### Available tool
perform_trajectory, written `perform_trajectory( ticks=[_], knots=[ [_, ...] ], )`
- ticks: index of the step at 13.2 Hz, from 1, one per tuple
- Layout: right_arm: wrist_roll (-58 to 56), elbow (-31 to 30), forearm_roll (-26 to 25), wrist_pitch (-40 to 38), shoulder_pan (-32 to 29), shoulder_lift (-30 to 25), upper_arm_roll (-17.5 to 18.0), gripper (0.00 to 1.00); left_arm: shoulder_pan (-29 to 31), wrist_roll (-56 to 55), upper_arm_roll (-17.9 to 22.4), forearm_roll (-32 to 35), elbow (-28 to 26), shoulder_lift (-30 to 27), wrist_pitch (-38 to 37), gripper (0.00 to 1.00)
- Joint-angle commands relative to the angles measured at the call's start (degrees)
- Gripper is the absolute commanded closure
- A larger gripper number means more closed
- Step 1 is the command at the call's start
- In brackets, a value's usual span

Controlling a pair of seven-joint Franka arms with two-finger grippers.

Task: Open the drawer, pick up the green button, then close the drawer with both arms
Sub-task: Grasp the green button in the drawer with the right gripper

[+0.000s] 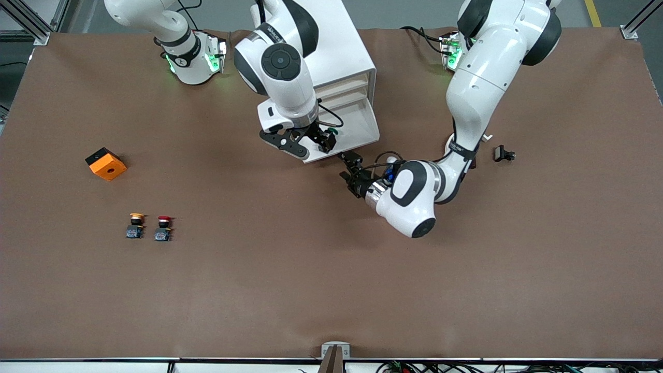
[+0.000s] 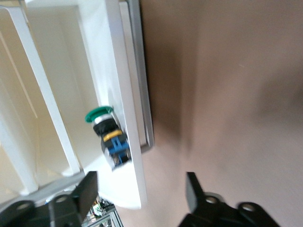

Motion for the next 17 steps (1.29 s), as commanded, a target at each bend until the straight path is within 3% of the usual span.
perform_trajectory(
  ticks=[1,4,7,10,13,17],
  knots=[
    [4.28,-2.99,-2.09,4.57,2.48,0.49,-0.74,0.00,1.51,0.79,-0.09,2.08,4.61,-0.32,-0.41,0.00],
    [6.04,-7.66,-2.18,11.61,4.50,0.93,-0.74,0.00,5.11,8.84,1.74,2.17,5.33,-2.33,-0.32,0.00],
    [6.40,-7.85,-4.63,12.41,6.26,3.38,-0.83,0.00,5.03,13.62,6.22,2.43,5.42,-3.92,0.20,0.00],
    [9.65,-7.76,-7.98,13.82,6.88,5.67,-0.74,0.00,6.43,20.89,7.55,2.43,5.60,-5.59,0.47,0.00],
    [10.62,-7.76,-8.07,15.84,7.05,7.08,-0.74,0.00,8.54,28.45,8.43,2.87,5.68,-7.44,1.17,0.00],
    [10.88,-7.76,-8.07,16.20,7.05,7.70,-0.66,0.00,8.37,32.43,9.22,8.65,5.42,-14.02,0.73,0.00]
  ],
)
